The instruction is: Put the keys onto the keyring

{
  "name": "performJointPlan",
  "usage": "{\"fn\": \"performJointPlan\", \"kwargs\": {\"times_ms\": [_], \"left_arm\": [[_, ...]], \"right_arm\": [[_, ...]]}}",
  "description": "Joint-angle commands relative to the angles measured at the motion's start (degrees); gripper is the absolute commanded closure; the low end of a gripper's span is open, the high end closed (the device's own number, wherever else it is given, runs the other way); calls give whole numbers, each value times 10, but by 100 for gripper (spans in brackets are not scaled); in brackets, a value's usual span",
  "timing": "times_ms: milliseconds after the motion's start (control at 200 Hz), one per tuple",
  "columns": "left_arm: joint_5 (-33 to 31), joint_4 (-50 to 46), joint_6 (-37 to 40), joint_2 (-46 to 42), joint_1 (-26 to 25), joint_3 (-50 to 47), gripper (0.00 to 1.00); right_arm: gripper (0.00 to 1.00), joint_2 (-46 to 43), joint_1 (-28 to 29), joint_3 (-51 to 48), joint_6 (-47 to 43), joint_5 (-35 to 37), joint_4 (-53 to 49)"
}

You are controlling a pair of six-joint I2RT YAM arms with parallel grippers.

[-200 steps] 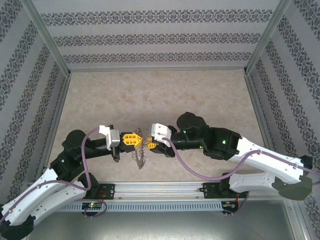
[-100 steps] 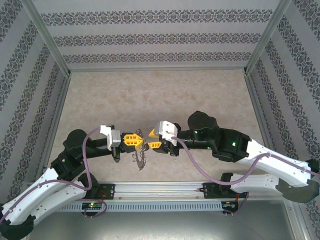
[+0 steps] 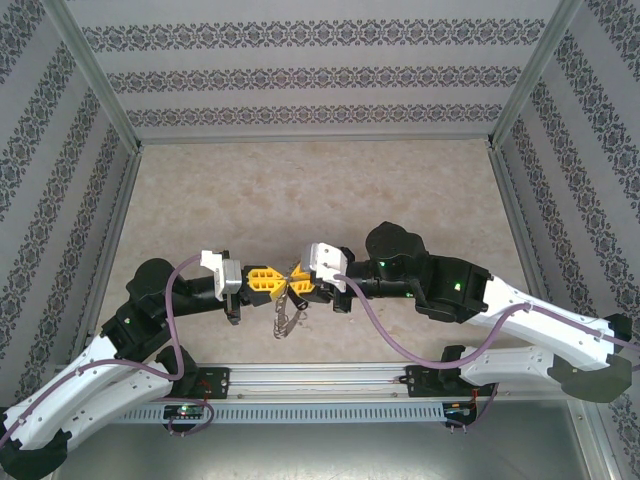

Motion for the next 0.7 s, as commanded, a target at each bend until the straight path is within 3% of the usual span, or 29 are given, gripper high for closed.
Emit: {"fn": "performJointPlan", "kwargs": {"times_ms": [0, 135, 305, 475, 694], "left_arm": [[18, 37, -3, -7, -6, 2, 100], [18, 16, 3, -4, -6, 7, 100], [-4, -102, 59, 0, -6, 47, 100], [-38, -231, 130, 16, -6, 104, 78], [-55, -337, 199, 54, -6, 169, 77]], "right_arm": [[88, 5, 4, 16, -6, -4, 19], [100, 3, 5, 17, -8, 0, 18], [100, 2, 5, 26, -13, 13, 0], [100, 7, 5, 33, -17, 31, -20], [100, 29, 6, 61, -24, 47, -62]]}}
